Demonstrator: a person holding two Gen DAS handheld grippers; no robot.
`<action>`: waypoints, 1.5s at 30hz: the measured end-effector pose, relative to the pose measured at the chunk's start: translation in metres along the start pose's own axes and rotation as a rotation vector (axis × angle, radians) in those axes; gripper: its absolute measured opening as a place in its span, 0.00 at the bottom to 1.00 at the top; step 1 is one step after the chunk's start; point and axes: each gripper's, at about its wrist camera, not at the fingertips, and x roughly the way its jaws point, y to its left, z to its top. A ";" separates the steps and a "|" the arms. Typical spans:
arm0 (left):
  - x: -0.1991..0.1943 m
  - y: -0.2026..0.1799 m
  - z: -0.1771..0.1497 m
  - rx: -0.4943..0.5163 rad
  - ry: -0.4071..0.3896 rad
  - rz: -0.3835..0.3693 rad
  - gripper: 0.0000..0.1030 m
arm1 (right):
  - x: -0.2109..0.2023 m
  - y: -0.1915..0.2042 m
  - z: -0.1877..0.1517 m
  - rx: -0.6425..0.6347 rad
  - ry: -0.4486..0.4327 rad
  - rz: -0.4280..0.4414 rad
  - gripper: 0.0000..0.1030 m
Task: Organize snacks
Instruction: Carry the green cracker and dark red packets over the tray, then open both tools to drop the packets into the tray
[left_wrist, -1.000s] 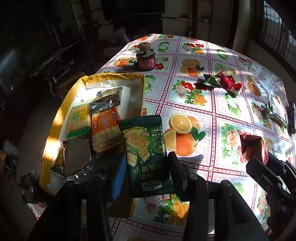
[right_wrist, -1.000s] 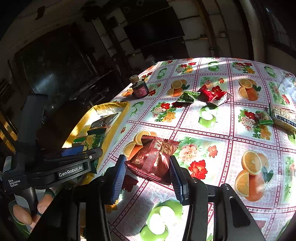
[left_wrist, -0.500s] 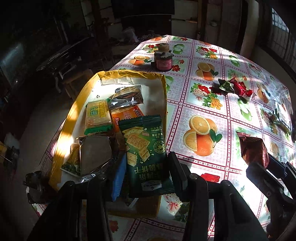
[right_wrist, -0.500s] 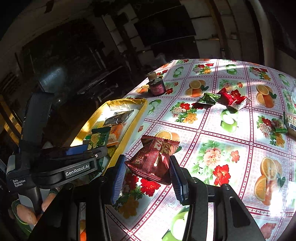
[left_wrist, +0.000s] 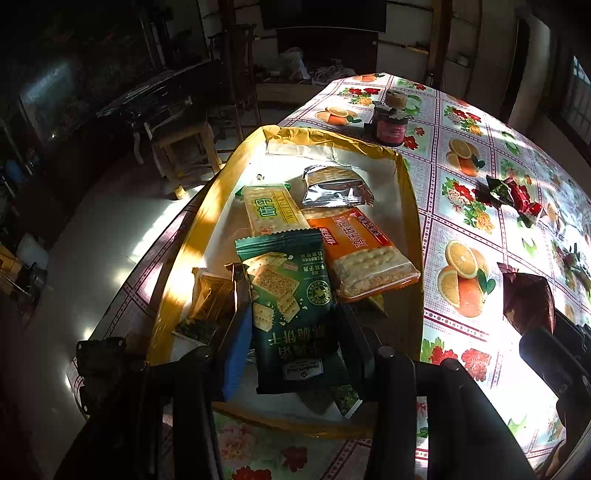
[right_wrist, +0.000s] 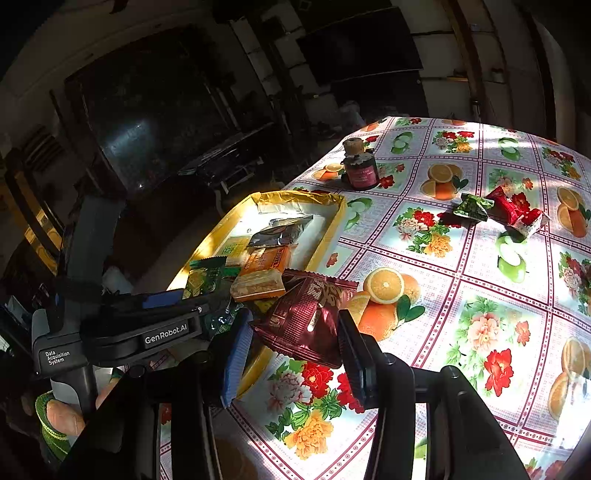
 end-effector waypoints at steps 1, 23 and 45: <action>0.001 0.005 0.000 -0.009 0.002 0.006 0.43 | 0.003 0.002 0.001 -0.004 0.003 0.007 0.49; 0.027 0.052 0.006 -0.095 0.052 0.035 0.43 | 0.070 0.063 -0.001 -0.126 0.113 0.086 0.49; 0.037 0.050 0.015 -0.103 0.072 0.038 0.43 | 0.082 0.071 -0.005 -0.170 0.134 0.069 0.49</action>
